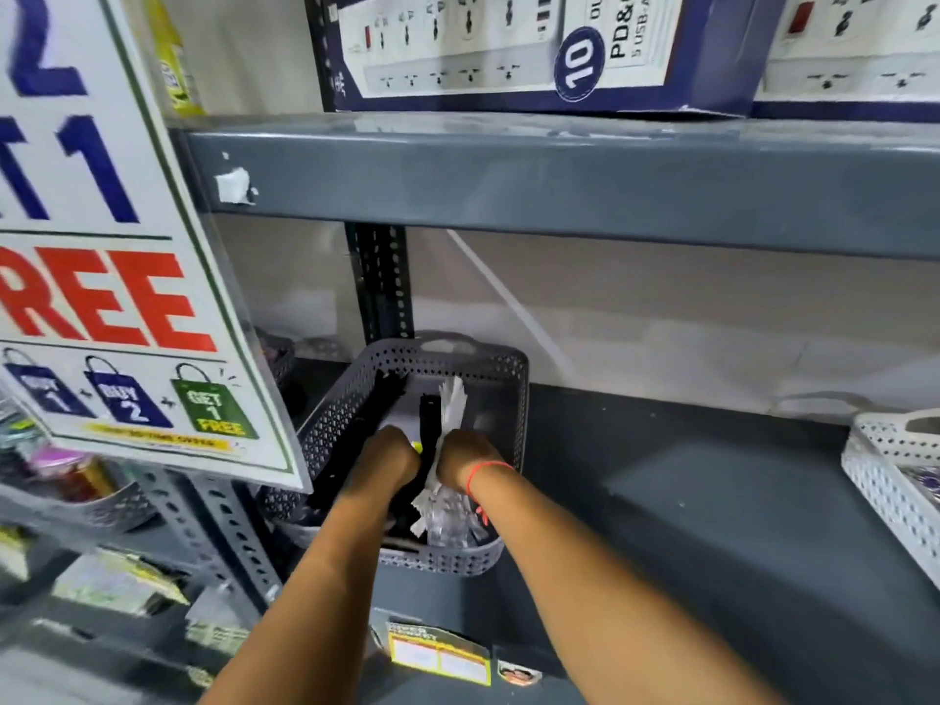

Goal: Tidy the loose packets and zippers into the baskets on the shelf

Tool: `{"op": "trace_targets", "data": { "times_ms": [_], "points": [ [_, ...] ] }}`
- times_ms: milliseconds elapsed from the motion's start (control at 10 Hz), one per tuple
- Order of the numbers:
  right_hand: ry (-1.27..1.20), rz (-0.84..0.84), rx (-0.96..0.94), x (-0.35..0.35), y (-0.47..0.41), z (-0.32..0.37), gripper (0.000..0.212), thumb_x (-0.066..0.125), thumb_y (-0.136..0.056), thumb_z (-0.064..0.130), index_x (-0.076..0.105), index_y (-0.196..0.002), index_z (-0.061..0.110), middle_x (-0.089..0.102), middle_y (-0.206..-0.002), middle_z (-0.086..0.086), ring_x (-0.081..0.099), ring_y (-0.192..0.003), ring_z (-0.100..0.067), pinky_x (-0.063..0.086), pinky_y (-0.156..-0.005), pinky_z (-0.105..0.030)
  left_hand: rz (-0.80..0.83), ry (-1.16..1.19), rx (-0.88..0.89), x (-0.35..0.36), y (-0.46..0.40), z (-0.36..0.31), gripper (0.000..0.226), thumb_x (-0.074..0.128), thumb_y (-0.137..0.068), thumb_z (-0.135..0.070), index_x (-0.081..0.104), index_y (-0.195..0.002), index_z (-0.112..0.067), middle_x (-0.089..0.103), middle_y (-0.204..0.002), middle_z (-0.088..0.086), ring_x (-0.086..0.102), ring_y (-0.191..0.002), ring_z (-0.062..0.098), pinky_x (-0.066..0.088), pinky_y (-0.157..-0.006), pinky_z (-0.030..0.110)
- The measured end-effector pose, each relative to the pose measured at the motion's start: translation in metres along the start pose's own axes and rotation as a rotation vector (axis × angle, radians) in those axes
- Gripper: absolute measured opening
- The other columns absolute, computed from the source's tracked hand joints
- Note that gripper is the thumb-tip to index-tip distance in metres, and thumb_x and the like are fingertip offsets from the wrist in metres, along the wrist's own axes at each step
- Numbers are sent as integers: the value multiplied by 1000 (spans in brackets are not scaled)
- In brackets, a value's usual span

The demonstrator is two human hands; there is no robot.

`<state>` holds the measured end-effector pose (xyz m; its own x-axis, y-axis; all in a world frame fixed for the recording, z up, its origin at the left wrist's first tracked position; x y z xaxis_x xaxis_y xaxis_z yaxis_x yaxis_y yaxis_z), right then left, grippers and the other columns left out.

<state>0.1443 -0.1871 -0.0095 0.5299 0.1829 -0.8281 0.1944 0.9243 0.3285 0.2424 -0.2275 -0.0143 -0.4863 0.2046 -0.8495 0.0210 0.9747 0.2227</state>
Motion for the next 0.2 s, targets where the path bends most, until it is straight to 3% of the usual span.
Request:
{"op": "trace_targets", "data": {
  "times_ms": [200],
  "points": [
    [-153, -293, 45, -45, 41, -10, 36, 40, -91, 1, 56, -124, 1, 57, -132, -21, 56, -121, -36, 47, -97, -39, -190, -61, 110, -38, 42, -27, 32, 42, -91, -5, 58, -117, 4, 61, -124, 23, 58, -114, 38, 49, -91, 39]
  ]
}}
Point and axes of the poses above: each hand's wrist, its own y-axis away from the middle knuckle, its own x-axis out of the palm, z = x × y, the point moved 7 cm from there along -y, towards the middle knuckle
